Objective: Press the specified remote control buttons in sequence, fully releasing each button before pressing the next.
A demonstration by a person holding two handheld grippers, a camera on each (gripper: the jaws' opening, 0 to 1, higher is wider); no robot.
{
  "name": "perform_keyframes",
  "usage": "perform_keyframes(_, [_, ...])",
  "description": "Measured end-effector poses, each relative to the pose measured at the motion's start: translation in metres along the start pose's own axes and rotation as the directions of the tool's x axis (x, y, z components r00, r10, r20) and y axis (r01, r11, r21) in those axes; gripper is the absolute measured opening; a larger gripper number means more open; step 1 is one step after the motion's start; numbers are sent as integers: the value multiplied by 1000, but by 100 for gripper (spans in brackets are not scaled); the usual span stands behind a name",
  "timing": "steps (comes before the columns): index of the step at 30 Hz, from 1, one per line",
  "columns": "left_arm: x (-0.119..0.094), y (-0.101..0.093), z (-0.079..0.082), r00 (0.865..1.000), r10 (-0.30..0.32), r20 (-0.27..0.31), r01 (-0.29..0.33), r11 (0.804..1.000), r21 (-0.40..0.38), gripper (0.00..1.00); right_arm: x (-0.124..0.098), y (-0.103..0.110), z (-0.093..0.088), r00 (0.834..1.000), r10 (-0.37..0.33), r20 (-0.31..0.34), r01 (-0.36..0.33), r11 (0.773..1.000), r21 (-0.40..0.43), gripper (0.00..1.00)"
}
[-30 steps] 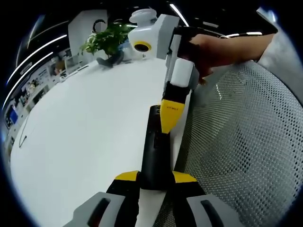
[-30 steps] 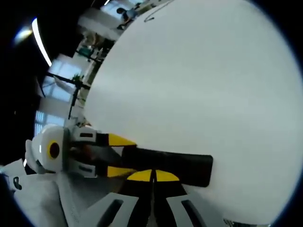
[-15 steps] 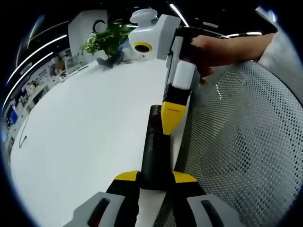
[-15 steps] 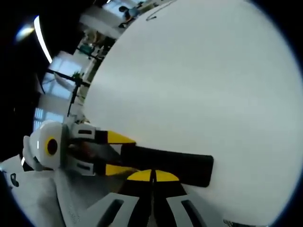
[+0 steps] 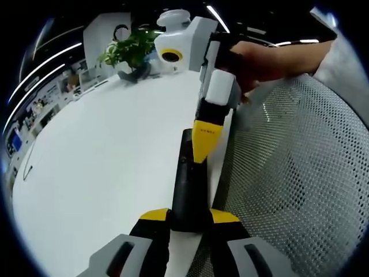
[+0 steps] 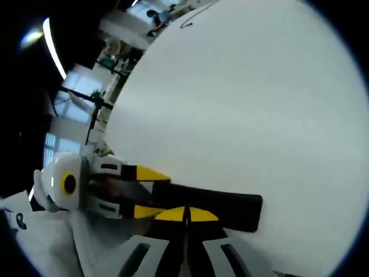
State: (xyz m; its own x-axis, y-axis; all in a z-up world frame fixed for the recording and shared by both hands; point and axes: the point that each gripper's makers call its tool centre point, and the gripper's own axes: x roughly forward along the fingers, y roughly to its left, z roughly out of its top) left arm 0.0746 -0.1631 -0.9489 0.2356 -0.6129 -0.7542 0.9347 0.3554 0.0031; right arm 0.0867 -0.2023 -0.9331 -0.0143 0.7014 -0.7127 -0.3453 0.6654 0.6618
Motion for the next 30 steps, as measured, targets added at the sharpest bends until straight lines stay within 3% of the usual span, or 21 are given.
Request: perform_keyframes(30, [1, -1, 1, 1000, -6, 9, 6, 1000, 7, 24, 14, 6, 4, 1000, 13, -2, -13, 998, -54, 0])
